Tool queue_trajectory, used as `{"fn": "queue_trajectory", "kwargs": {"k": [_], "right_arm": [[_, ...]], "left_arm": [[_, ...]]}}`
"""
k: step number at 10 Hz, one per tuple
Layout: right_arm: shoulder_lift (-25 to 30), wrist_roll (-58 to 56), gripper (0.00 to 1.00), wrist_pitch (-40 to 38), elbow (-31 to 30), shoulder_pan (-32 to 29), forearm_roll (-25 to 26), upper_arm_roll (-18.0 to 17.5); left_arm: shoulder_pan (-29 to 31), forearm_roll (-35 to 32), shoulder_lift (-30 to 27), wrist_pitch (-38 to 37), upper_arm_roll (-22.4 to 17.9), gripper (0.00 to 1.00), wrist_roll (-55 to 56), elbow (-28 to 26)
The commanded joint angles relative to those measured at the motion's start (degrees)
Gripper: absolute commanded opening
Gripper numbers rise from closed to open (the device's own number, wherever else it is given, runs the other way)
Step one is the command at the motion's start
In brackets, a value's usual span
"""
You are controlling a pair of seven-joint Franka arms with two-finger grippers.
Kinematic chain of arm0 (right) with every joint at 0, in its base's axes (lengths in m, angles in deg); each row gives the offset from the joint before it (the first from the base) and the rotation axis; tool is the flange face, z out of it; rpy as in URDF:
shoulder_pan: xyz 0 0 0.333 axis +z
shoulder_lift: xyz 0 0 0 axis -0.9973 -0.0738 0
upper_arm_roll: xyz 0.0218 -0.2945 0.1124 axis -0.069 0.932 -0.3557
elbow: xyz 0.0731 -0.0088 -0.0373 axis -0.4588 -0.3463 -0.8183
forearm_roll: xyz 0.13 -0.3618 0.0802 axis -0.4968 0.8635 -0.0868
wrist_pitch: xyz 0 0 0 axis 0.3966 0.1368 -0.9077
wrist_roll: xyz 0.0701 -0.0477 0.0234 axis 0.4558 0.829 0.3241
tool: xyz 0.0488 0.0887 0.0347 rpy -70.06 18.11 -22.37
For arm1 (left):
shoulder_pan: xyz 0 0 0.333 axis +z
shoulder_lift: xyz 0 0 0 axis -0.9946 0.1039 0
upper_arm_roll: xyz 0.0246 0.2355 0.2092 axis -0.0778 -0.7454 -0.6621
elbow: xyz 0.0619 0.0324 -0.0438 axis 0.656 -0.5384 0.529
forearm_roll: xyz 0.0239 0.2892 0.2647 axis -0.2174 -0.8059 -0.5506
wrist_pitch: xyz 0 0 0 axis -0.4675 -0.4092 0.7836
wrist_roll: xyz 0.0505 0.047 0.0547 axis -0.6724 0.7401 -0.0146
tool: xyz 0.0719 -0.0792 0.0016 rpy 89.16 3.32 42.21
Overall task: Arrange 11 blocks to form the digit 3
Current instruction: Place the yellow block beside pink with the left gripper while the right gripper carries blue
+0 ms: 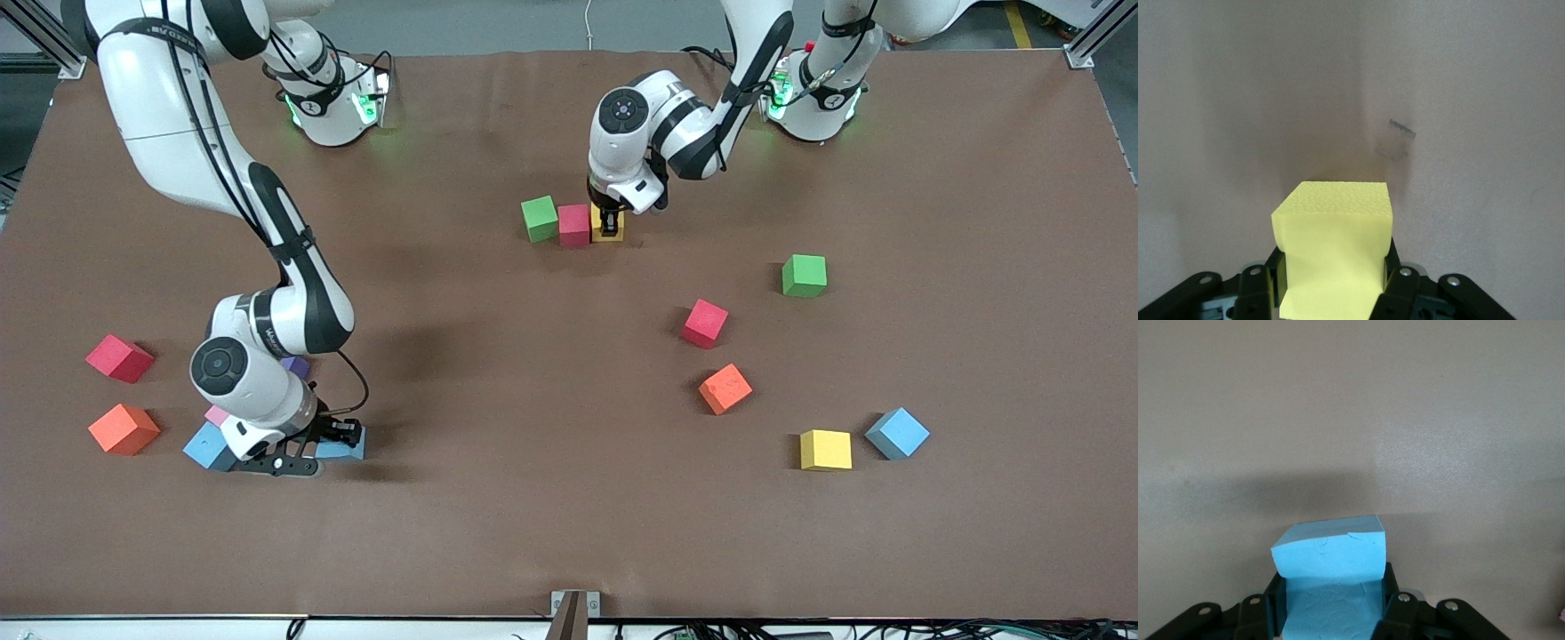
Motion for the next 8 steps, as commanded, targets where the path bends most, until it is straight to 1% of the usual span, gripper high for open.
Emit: {"fn": "queue_trajectory", "kwargs": {"k": [1,4,8], "right_arm": [[0.4,2.3,0.00,-0.9,0.4,-0.3,0.5,-0.5],[1.1,5.0,0.00,-2.2,0.3,0.1,0.4,-0.5],[2.5,5.2,0.00,-5.0,0.0,0.7,0.5,-0.7]], "left_arm": [[-0.3,-2.8,0.4,1.4,-0.3,0.21,0.9,-0.4],[-0.2,-3.4,0.6,1.6,-0.3,0.21,1.0,0.2],[-0.4,-3.7,2.3,2.5,-0.4,0.21,2.2,1.8]]}}
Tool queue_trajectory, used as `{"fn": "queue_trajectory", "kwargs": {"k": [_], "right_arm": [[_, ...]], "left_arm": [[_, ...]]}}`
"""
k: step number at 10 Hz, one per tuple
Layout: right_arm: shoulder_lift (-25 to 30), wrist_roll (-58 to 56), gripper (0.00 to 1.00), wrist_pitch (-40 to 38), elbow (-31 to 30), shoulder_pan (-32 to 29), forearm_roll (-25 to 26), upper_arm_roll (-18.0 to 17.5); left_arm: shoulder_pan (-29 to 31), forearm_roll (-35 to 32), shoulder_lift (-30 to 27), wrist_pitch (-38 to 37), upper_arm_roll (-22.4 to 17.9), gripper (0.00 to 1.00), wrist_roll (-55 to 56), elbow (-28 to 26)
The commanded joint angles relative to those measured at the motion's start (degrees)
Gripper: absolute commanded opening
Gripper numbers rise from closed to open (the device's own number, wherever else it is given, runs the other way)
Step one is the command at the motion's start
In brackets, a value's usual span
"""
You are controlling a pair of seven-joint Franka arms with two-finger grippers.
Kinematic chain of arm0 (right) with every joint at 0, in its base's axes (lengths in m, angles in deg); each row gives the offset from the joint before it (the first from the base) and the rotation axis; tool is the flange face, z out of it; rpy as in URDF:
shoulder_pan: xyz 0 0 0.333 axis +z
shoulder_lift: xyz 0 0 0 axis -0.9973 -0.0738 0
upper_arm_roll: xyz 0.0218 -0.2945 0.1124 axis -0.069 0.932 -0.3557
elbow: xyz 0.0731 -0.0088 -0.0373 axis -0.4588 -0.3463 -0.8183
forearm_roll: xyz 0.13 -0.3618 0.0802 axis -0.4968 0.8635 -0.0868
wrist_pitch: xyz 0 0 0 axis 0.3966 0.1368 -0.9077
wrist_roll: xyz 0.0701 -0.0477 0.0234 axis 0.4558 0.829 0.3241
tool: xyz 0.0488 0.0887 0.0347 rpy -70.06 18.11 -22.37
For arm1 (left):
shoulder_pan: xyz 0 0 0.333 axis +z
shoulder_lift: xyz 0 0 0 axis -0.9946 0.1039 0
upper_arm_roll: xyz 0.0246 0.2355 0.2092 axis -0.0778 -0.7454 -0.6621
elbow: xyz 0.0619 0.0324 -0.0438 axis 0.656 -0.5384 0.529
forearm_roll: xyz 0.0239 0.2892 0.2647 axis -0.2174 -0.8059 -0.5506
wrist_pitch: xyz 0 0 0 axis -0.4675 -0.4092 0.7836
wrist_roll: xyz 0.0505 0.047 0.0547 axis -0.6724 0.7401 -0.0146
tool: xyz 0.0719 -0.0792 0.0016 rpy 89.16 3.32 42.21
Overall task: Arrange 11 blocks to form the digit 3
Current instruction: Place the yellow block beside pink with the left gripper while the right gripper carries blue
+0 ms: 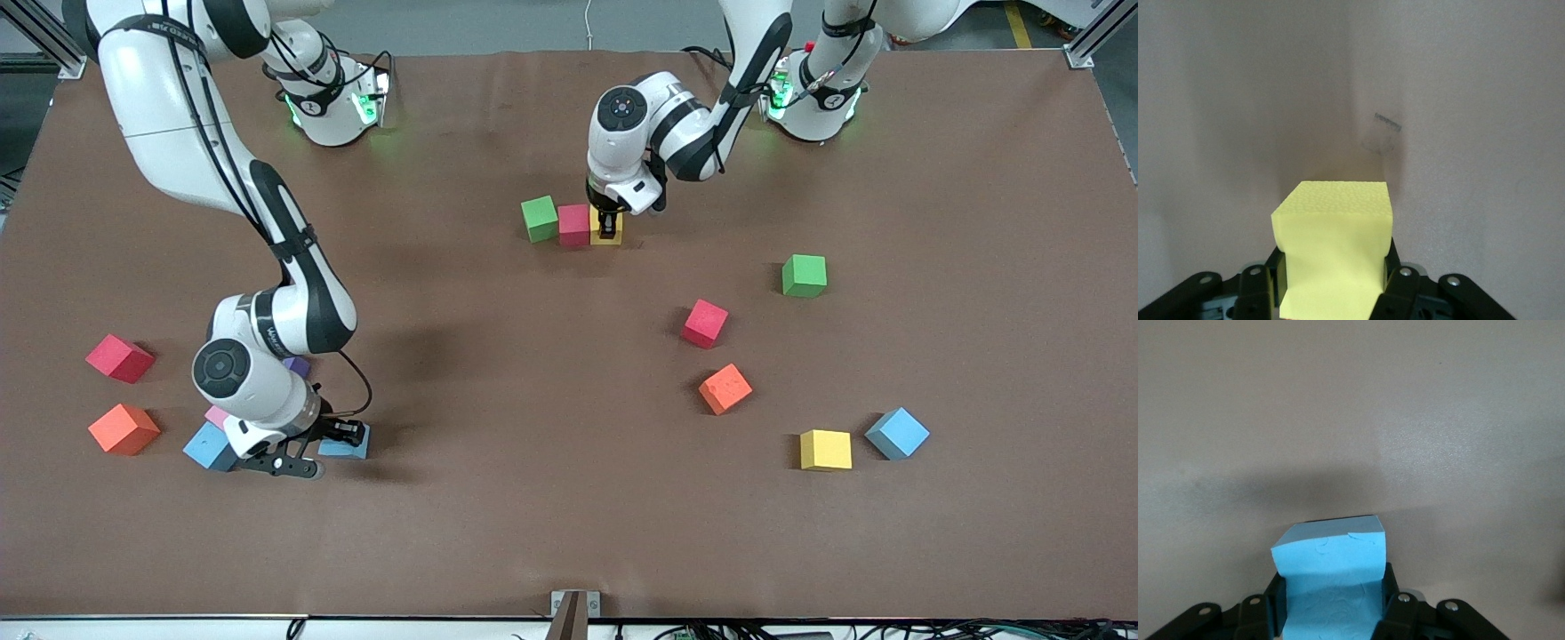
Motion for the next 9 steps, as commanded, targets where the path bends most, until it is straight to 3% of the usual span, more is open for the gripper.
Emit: {"fn": "queue_trajectory", "kwargs": {"k": [1,9], "right_arm": [[2.6,1.5,0.00,-3.8,-1.1,0.4,0.5,-0.3],[5.3,5.0,0.02,-7.0,-2.1,4.6,0.4,-0.4]], "left_arm": [[-0.4,-1.5,2.0,1.2,-0.3,0.21,1.6,1.5],[-1.2,-3.0,2.1,1.7,-0.3,0.21,2.2,2.0]]}}
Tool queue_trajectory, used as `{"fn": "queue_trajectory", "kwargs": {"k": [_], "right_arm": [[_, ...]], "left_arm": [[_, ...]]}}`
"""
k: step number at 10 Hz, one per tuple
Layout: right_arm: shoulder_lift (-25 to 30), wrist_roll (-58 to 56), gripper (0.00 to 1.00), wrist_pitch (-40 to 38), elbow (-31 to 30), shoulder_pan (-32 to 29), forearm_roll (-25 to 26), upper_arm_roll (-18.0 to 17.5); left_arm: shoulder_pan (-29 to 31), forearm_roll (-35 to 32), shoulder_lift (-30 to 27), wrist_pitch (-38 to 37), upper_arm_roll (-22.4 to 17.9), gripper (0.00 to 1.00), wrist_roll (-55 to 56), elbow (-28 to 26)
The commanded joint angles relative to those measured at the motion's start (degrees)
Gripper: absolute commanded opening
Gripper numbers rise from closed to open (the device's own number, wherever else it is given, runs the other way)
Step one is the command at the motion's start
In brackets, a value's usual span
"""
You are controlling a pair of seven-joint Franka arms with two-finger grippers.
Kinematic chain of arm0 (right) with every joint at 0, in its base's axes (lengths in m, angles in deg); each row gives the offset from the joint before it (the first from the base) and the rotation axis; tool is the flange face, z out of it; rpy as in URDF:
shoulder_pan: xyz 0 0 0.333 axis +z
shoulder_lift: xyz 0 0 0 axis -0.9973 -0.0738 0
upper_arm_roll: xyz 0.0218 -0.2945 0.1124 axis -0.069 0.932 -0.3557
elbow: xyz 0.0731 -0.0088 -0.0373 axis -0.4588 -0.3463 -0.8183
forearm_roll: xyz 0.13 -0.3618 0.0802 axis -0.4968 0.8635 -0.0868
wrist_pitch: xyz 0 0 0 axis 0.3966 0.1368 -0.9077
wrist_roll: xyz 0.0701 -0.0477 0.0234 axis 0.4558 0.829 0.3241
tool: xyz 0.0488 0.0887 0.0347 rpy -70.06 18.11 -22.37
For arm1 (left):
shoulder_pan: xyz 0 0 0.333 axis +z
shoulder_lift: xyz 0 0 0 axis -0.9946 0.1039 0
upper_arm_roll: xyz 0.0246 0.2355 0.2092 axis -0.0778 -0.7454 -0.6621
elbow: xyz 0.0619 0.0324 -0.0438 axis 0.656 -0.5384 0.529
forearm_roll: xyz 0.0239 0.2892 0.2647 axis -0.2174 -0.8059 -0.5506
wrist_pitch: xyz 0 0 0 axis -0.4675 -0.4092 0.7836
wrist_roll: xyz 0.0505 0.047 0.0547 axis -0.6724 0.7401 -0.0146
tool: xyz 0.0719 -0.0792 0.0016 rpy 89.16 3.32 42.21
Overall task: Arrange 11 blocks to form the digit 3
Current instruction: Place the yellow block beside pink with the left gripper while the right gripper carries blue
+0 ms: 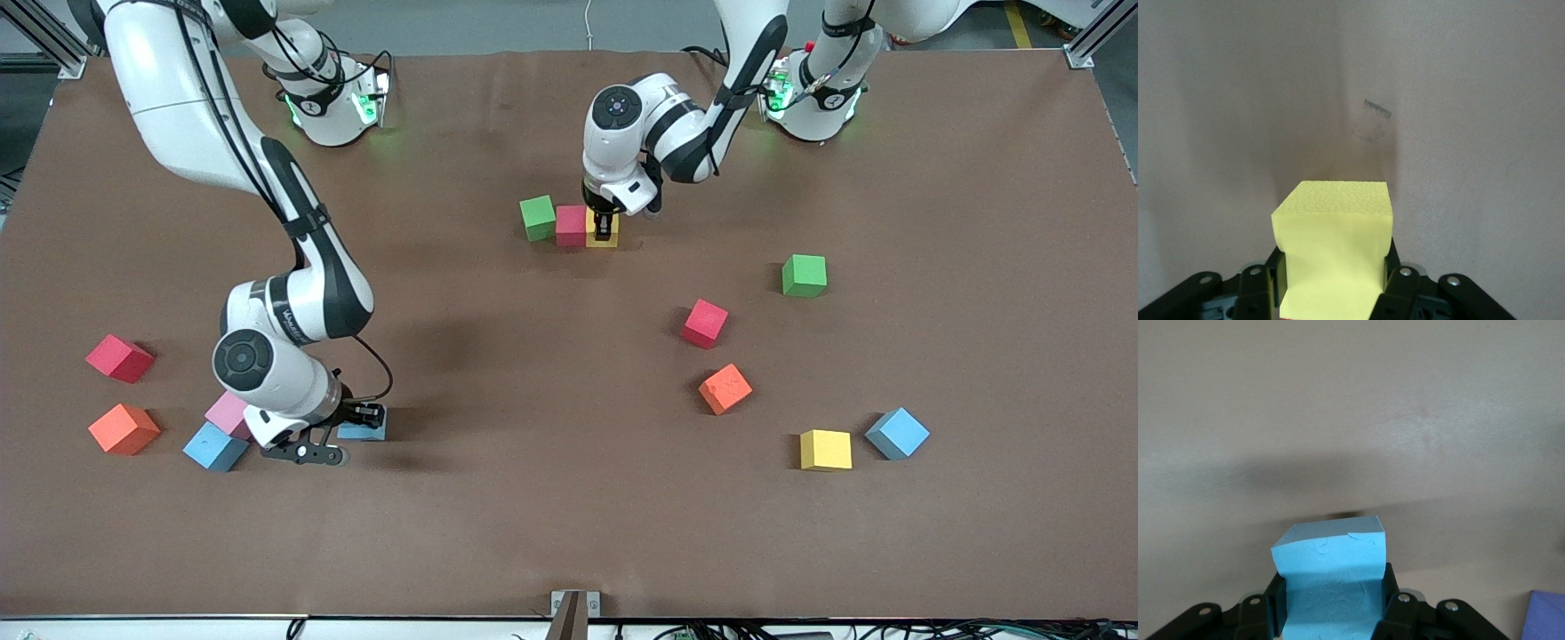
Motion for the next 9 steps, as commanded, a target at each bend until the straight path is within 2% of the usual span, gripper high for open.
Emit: {"fn": "queue_trajectory", "kwargs": {"k": [1,2,3,6,7,9], "right_arm": [[2.2,2.9,0.02,-0.5,-2.1,1.2,0.4,-0.1],[2.3,2.9,0.02,-0.4,-2.6,1.4,0.4,-0.1],[2.4,2.9,0.02,-0.4,-2.8,1.4,0.5,-0.1],[2.6,2.9,0.02,-0.4,-2.8,1.4,0.4,-0.1],[2.7,2.9,0.02,-0.4,-2.8,1.4,0.5,-0.1],[2.8,2.9,0.02,-0.6,-2.8,1.4,0.4,-0.1]], "left_arm": [[-0.9,-1.1,1.5,1.0,-0.3,0.21,1.6,1.0],[-0.9,-1.1,1.6,1.0,-0.3,0.21,1.6,1.0],[-0.8,-1.2,1.9,1.0,-0.3,0.26,1.5,1.3],[-0.7,-1.2,2.5,0.9,-0.2,0.94,1.5,2.0],[-0.7,-1.2,2.2,0.8,-0.2,1.00,1.5,2.0],[-0.7,-1.2,-0.9,-1.3,-0.2,1.00,1.5,2.0]]}}
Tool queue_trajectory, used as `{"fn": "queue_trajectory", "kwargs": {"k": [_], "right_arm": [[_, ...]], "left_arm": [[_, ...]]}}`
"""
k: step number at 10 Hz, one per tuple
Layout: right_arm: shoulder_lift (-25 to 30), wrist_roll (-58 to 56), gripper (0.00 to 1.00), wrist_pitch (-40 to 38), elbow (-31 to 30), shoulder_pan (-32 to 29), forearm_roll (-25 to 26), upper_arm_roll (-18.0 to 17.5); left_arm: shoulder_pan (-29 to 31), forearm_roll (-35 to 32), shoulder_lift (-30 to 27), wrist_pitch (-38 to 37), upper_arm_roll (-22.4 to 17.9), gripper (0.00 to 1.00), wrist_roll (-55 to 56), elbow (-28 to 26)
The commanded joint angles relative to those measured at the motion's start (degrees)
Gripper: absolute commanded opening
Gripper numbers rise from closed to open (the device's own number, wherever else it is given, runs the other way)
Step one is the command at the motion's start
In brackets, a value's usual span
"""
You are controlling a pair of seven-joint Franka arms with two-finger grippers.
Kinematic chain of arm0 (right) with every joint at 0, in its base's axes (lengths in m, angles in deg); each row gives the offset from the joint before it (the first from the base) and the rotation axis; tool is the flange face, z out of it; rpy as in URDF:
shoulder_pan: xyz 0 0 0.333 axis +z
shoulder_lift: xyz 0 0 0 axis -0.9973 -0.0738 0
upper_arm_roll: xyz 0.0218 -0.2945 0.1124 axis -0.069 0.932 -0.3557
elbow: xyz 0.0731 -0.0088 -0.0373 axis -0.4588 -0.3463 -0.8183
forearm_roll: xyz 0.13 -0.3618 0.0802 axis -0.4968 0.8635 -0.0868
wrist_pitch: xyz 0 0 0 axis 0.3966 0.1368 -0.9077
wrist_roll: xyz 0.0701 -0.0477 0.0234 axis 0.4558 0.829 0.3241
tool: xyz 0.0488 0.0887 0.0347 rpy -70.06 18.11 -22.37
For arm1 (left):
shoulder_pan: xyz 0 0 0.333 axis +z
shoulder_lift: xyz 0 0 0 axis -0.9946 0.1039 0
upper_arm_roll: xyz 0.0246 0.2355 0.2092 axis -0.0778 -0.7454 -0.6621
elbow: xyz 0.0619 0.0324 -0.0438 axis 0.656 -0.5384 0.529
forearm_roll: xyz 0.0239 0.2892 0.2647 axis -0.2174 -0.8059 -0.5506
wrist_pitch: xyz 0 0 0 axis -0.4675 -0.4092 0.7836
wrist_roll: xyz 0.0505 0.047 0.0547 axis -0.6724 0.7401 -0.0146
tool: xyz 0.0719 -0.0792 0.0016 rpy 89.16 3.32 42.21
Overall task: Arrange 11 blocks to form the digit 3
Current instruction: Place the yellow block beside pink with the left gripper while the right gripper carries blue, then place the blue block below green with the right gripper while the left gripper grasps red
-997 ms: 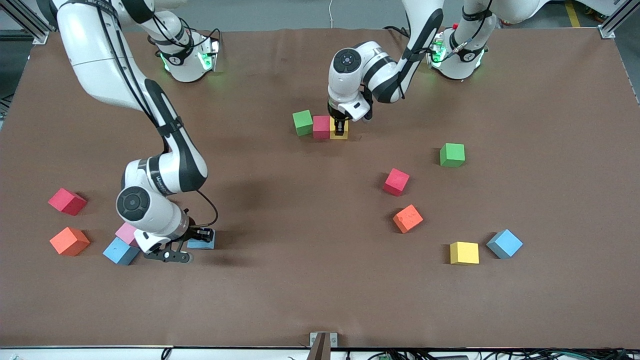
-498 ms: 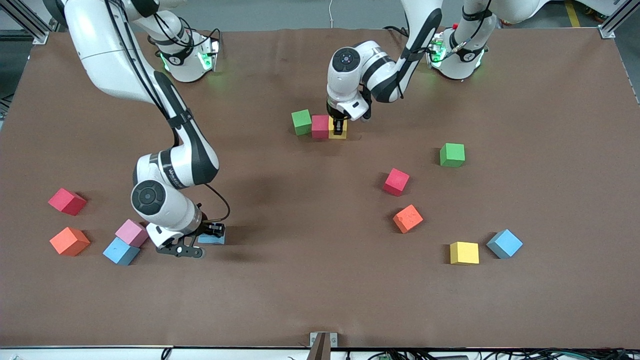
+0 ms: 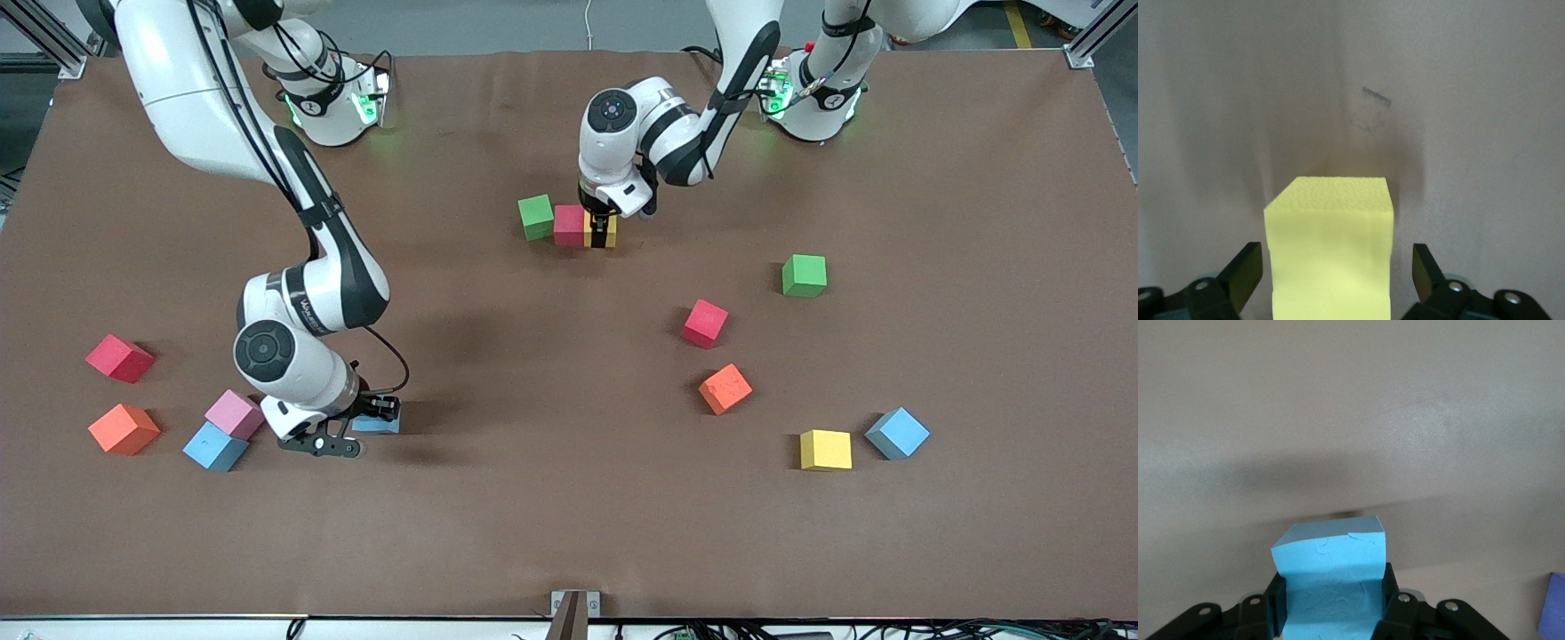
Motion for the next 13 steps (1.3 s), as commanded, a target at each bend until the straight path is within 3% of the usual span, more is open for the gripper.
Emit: {"fn": "queue_trajectory", "kwargs": {"k": [1,3,5,10,13], "right_arm": [[2.7,1.3,0.02,-1.2,-2.2,0.0,0.5,-0.2],[5.7,2.1,0.02,-3.2,-4.2,1.2,0.3,-0.4],[9.7,6.8,0.02,-3.3,-8.2,5.0,0.2,-0.6],[11.1,22.1,0.02,-2.6,-13.7,19.4,0.2,-0.7],[16.8,23.1,0.01,6.0,-24.6,24.6,-4.4,-0.8]], "left_arm": [[-0.5,-1.9,-4.8,-4.7,-0.3,1.00,1.3,0.3],[0.4,-3.9,-9.3,-9.4,-0.5,1.00,0.3,0.2],[5.6,-6.0,-12.2,-11.6,-0.3,1.00,-5.2,0.4],[20.3,-6.1,-10.2,-11.1,-0.3,1.00,-30.3,3.1],[25.5,-9.5,-6.4,-10.6,-0.2,1.00,-38.7,4.9]]}}
